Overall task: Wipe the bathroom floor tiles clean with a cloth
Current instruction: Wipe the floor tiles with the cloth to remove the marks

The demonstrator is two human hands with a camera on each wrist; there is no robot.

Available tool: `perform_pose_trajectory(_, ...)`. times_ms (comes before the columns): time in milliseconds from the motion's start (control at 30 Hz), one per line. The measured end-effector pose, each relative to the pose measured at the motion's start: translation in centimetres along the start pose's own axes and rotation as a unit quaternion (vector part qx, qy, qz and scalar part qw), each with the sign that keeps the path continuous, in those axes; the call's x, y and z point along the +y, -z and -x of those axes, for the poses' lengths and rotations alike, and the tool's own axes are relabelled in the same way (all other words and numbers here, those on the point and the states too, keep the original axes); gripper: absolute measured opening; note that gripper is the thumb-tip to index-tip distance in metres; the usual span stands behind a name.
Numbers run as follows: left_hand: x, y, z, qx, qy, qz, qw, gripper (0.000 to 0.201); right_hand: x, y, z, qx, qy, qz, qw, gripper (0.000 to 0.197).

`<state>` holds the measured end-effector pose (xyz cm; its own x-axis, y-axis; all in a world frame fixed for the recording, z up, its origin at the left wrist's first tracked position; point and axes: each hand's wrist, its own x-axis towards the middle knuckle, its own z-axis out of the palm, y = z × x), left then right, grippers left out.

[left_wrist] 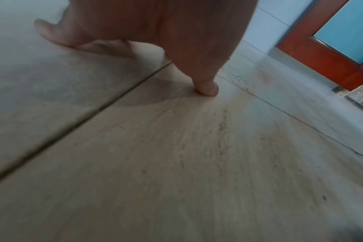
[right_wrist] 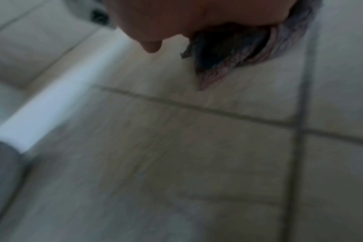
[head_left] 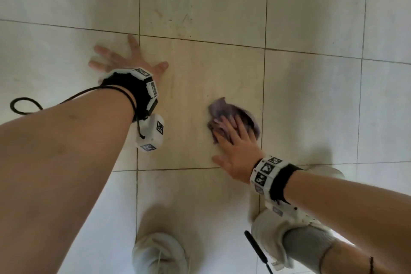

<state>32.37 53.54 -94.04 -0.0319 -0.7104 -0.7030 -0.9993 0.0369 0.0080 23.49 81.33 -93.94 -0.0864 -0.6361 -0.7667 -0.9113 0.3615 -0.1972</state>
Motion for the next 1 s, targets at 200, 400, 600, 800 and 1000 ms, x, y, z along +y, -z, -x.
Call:
perform_pose_trajectory(200,-1.4,-0.1,-0.9,-0.004,-0.036,-0.025,0.999,0.095,-2.7,4.6,-7.2,0.058,0.108,0.111,0.986,0.068)
perform_pose_trajectory(400,-2.8,-0.8,-1.9,0.012,-0.064,-0.039,0.997,0.092,-0.7,13.0,-13.4,0.112,0.014,0.040,0.993,0.063)
perform_pose_trajectory(600,-2.8,-0.7,-1.7,0.015,-0.074,-0.034,0.997,0.092,-2.5,9.2,-8.2,0.085,0.120,0.082,0.986,0.073)
perform_pose_trajectory(800,-2.8,-0.7,-1.5,0.014,-0.075,-0.032,0.997,0.090,-1.9,7.2,-8.6,0.051,0.186,0.194,0.962,0.059)
perform_pose_trajectory(1000,-2.9,-0.7,-1.8,0.008,-0.076,-0.023,0.997,0.092,-0.9,11.5,-10.2,0.078,0.125,0.121,0.982,0.058)
